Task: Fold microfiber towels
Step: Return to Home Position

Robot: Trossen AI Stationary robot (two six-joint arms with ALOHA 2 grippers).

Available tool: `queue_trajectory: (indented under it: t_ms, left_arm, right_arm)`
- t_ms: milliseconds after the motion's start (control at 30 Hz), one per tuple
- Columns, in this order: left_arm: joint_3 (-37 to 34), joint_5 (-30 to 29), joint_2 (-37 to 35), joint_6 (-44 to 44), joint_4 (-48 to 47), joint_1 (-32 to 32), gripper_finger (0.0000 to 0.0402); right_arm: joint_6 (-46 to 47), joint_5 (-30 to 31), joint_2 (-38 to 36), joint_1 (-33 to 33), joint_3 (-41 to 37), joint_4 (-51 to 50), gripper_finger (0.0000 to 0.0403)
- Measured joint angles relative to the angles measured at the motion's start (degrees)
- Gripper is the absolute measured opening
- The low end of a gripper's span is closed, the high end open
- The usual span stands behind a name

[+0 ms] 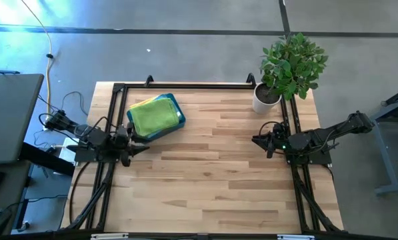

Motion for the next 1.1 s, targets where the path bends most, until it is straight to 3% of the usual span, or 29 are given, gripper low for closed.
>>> queue_trajectory:
  t_ms: [233,533,1100]
  left_arm:
    - [0.04,0.80,0.02,-5.30,-0.81,0.00,0.0151]
    - [0.07,1.12,0.02,-0.53,-0.79,0.02,0.0151]
    - [0.11,0.95,0.04,-0.39,-0.79,0.02,0.0151]
  right_arm:
    - [0.01,0.00,0.00,0.00,0.00,0.00,0.0103]
    - [0.01,0.00,0.00,0.00,0.00,0.00,0.0103]
    - [0.00,0.00,0.00,0.00,0.00,0.00,0.0103]
